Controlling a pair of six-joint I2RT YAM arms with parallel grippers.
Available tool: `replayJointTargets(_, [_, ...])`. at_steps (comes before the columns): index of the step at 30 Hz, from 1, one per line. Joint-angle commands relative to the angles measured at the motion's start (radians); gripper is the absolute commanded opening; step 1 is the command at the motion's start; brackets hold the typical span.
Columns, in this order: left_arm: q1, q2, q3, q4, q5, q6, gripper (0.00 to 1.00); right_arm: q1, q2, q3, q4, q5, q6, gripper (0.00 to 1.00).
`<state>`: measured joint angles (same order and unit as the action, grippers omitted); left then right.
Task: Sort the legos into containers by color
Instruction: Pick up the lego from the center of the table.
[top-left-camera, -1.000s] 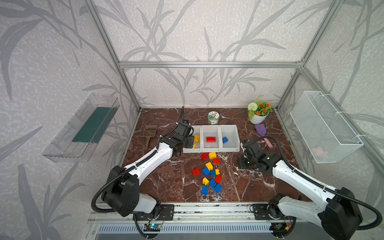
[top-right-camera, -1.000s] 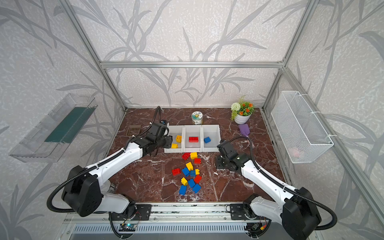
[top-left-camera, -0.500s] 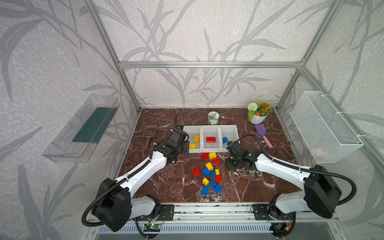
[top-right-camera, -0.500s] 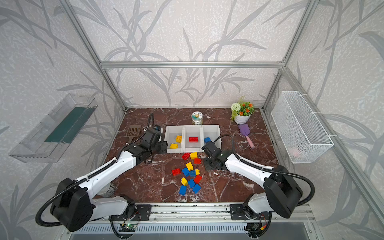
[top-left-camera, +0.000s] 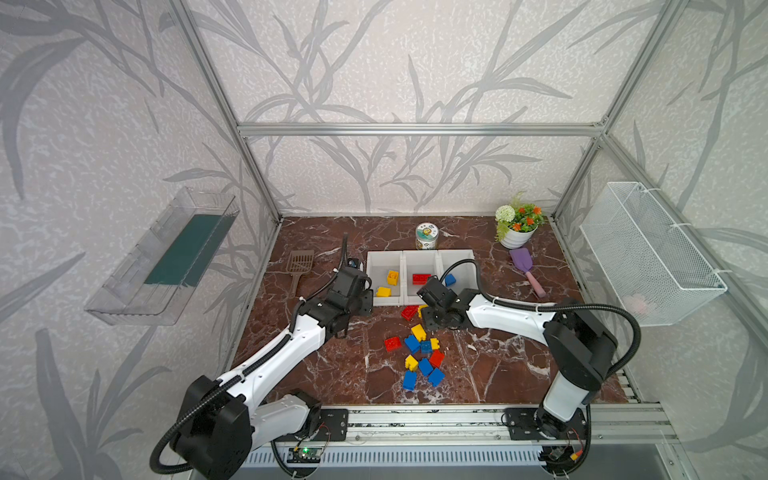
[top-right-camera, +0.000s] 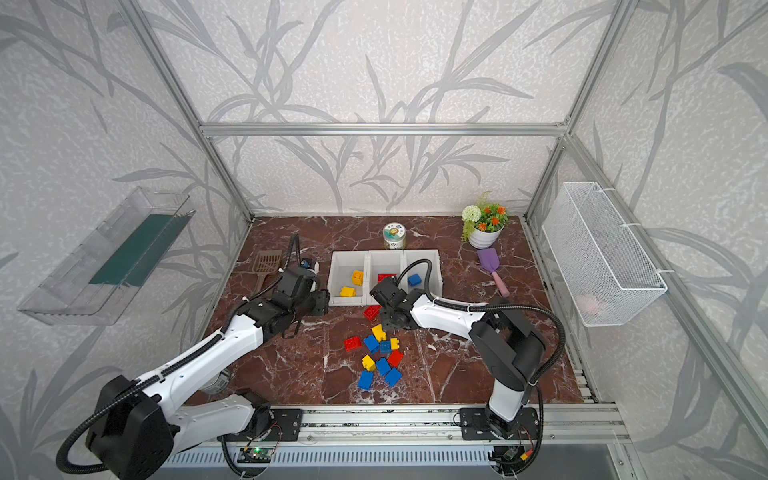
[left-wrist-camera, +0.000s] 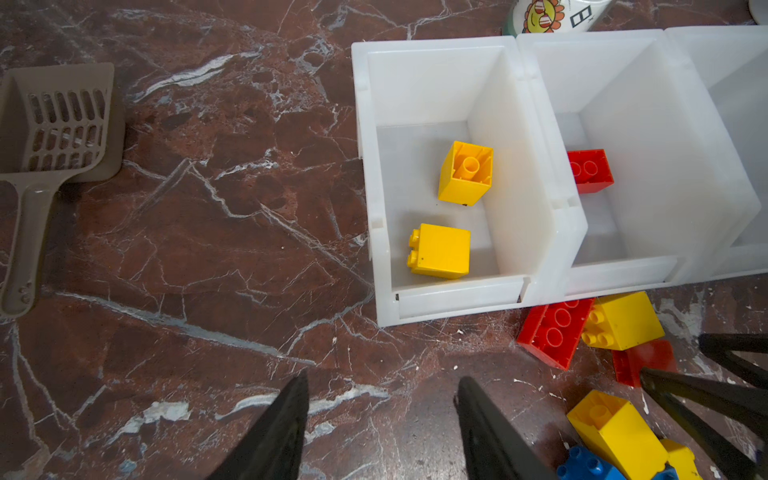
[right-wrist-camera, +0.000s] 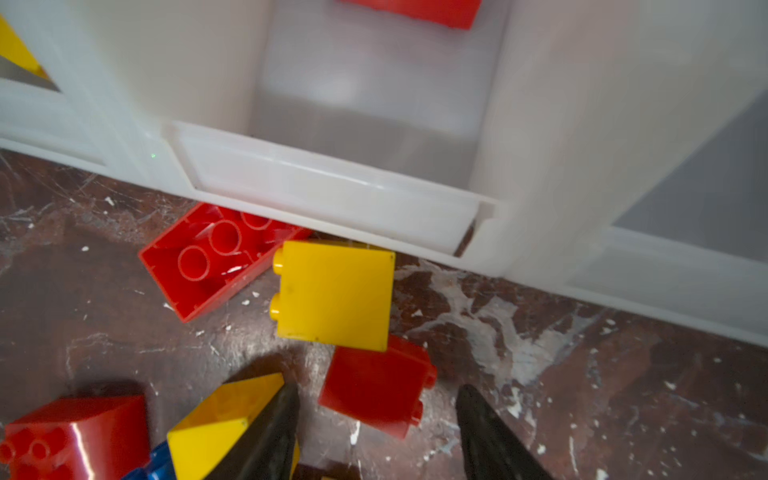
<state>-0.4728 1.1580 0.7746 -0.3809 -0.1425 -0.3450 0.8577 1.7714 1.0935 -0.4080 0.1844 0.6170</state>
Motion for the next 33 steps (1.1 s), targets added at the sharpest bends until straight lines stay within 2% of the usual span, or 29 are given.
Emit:
replayJointTargets(1, [0.007, -0.024, -0.015, -0.006, -0.023, -0.012, 0.6, 0.01, 0.047, 0.038, -0.025, 0.049, 0.051, 0.62])
replayJointTargets(9, [0.008, -0.028, -0.019, -0.004, -0.016, -0.011, 0.61, 0.012, 0.083, 0.034, -0.041, 0.077, 0.084, 0.6])
replayJointTargets(16, [0.01, -0.026, -0.029, 0.011, -0.008, -0.014, 0.61, 0.012, 0.084, 0.01, -0.051, 0.091, 0.102, 0.5])
replayJointTargets(22, [0.01, -0.006, -0.017, 0.012, 0.008, -0.011, 0.6, 0.012, 0.048, -0.037, -0.045, 0.11, 0.112, 0.39])
replayJointTargets(33, [0.01, 0.011, -0.006, 0.014, 0.017, -0.01, 0.61, 0.012, -0.074, -0.151, -0.062, 0.136, 0.128, 0.35])
